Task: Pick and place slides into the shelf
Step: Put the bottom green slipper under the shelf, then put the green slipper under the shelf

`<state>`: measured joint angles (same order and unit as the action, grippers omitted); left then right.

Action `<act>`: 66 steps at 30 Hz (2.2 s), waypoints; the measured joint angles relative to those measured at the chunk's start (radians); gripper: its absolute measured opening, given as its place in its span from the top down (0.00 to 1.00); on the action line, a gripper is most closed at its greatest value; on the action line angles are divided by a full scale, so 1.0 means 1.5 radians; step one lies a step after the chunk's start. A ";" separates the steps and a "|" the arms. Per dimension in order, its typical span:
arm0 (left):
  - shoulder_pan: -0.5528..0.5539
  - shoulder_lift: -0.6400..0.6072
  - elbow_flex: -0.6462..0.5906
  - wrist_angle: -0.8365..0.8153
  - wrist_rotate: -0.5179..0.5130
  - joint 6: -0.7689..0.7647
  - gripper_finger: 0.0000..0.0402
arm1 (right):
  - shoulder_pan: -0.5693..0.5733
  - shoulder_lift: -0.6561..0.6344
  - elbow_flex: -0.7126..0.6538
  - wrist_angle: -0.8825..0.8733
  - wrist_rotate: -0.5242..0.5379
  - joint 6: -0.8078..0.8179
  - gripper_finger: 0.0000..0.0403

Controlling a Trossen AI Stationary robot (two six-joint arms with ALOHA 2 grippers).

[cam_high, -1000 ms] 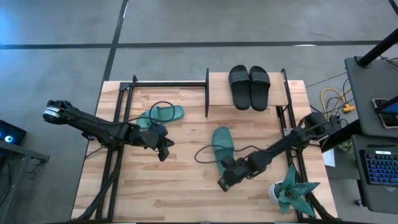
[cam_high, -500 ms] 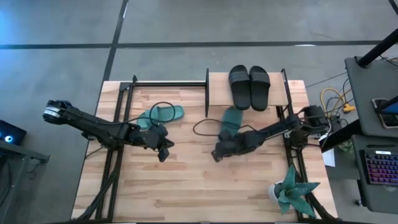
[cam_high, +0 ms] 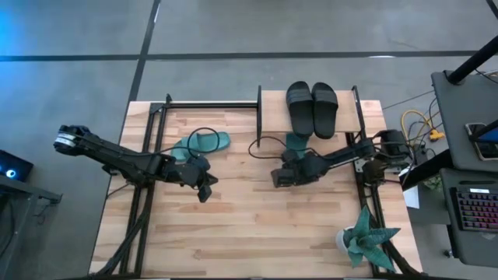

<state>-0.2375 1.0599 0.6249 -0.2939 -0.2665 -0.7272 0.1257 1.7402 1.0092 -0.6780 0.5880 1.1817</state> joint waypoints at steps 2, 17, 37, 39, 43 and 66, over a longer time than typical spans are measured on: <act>0.000 0.000 -0.002 -0.001 0.000 0.000 0.97 | 0.001 -0.004 0.004 -0.001 -0.008 -0.007 0.97; 0.011 -0.025 0.019 -0.214 -0.132 -0.112 0.97 | 0.070 -0.022 0.138 0.005 -0.115 -0.132 0.97; 0.222 -0.097 0.053 -0.292 -0.065 -0.124 0.70 | 0.029 -0.022 0.275 -0.001 -0.153 -0.199 0.97; 0.244 -0.091 0.052 -0.317 -0.076 -0.166 0.64 | 0.025 -0.021 0.294 -0.009 -0.153 -0.205 0.97; 0.284 -0.087 0.049 -0.388 -0.078 -0.236 0.56 | 0.021 -0.021 0.324 -0.046 -0.150 -0.233 0.92; 0.308 -0.130 -0.115 -0.243 -0.029 -0.353 0.51 | -0.041 -0.021 0.344 -0.124 -0.120 -0.312 0.45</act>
<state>0.2251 0.8642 0.4527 -0.6585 -0.3102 -1.2561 0.0636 1.7084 1.5249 -0.8642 0.4078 0.7141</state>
